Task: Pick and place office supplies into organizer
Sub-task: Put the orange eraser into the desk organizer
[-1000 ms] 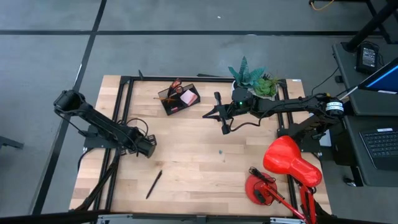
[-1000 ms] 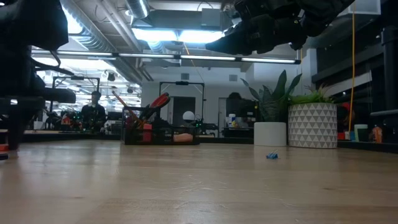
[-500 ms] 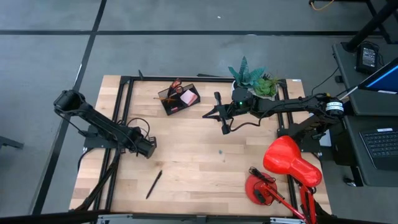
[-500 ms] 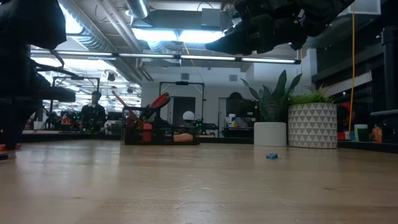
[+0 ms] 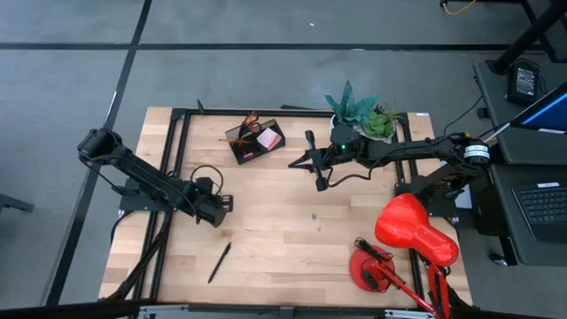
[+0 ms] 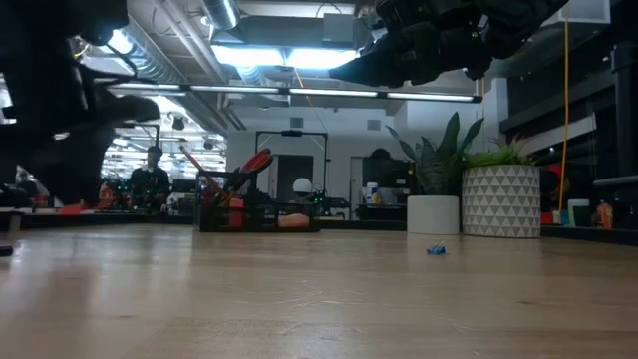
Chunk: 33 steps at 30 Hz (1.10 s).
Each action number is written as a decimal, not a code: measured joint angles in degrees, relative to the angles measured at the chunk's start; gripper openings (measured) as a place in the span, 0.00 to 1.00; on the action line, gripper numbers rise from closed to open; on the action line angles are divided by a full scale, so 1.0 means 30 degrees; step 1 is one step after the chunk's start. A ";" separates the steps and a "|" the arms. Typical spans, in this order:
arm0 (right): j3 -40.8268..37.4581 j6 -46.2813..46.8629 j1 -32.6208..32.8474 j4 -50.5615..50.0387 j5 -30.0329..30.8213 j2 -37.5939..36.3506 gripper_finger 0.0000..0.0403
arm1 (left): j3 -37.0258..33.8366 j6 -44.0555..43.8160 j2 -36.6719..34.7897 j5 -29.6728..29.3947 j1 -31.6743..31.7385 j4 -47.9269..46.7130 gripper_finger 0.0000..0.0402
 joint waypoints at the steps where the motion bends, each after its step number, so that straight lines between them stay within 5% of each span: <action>1: 0.0000 0.0000 0.0000 0.0000 -0.0001 0.0000 0.02 | 0.0114 0.0289 0.0000 -0.0502 -0.0008 -0.0038 0.17; 14: 0.0000 -0.0079 0.0000 0.0050 0.0000 0.0000 0.02 | 0.0607 0.1763 -0.0015 -0.8270 0.0058 -0.0206 0.17; 20: 0.0000 -0.0423 -0.0237 0.0066 0.0000 0.0000 0.02 | 0.0614 0.5869 -0.0022 -1.1181 0.0099 0.0808 0.17; 33: 0.0000 -0.0495 -0.0291 0.0102 0.0007 0.0000 0.02 | 0.0614 1.5618 -0.0036 -1.1185 0.4406 0.4583 0.17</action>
